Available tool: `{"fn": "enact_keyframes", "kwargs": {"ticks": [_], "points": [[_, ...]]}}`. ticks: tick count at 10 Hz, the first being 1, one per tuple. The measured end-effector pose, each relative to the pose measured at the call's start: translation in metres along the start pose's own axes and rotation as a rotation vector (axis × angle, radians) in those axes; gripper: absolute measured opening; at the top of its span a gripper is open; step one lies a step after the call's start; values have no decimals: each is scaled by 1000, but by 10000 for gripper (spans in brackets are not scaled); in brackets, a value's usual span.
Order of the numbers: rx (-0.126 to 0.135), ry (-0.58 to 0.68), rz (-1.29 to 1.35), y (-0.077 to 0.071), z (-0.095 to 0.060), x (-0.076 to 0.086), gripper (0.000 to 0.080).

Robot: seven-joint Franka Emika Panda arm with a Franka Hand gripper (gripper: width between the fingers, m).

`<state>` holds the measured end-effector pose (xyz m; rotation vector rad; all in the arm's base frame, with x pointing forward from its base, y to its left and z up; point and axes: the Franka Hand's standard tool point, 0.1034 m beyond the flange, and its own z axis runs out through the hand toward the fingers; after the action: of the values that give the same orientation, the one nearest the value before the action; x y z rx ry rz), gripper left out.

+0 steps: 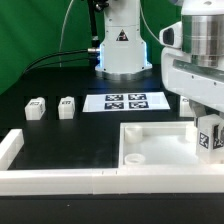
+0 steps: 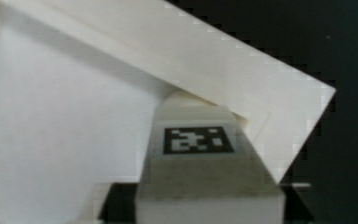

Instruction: Assemble one leg

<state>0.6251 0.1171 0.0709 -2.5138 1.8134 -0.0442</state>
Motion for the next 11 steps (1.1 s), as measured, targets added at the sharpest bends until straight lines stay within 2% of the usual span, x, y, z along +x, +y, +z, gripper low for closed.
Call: {"fn": "enact_keyframes", "kwargs": {"ticks": [3,5,6,7,8,11], "points": [[3,-12,329,0,0,1,291],[2,-17,385,0,0,1,291],[2,-17,380,0,1,1,381],[2,-17,379,0,1,0,520],[2,-17,375,0,1,0,608],[0,-17,280,1,3,-1,648]]}}
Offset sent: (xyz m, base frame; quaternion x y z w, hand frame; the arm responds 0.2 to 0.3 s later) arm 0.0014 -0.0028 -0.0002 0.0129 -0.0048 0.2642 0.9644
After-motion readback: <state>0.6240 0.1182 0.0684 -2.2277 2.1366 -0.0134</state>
